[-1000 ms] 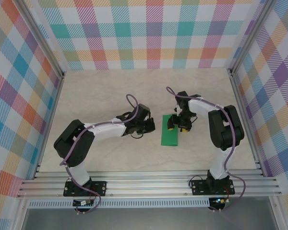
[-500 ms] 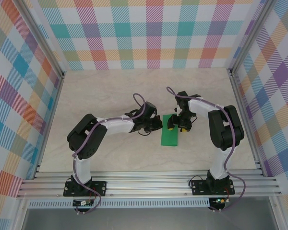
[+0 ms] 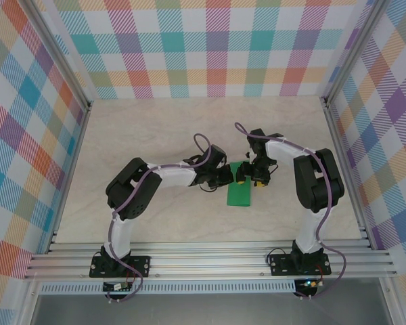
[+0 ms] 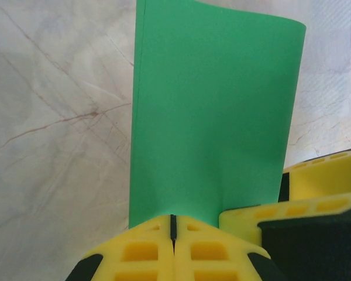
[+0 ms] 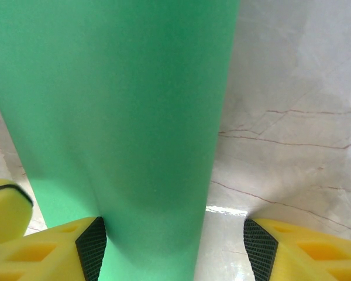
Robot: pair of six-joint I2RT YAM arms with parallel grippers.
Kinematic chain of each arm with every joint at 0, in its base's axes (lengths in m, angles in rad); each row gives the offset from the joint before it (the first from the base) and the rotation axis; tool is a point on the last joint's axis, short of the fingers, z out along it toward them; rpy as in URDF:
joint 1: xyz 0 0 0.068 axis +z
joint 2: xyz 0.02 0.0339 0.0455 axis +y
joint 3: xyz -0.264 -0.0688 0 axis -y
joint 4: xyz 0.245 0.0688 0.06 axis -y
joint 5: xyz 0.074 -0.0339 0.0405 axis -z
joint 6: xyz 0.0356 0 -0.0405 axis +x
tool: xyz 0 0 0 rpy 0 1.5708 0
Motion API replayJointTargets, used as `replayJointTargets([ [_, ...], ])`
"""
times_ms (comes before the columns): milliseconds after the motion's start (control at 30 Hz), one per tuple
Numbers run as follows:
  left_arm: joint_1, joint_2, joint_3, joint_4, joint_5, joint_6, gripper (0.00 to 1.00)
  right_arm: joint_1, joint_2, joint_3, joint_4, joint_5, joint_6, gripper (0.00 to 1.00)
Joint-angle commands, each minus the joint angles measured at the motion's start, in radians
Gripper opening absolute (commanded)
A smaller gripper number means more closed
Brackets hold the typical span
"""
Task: Fold a paper plane with a square sheet of paper (pick it up from the middle)
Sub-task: Hold the square sheet of paper at the center of the table.
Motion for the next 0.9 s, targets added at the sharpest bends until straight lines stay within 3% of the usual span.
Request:
replayJointTargets([
  [0, -0.016, 0.02, 0.032, -0.002, 0.023, -0.007, 0.0, 0.001, 0.053, -0.008, 0.012, 0.047, 0.002, 0.68],
  [867, -0.029, 0.066, 0.055, -0.118, -0.027, 0.037, 0.0, 0.001, 0.053, 0.002, 0.003, 0.057, -0.008, 0.68],
])
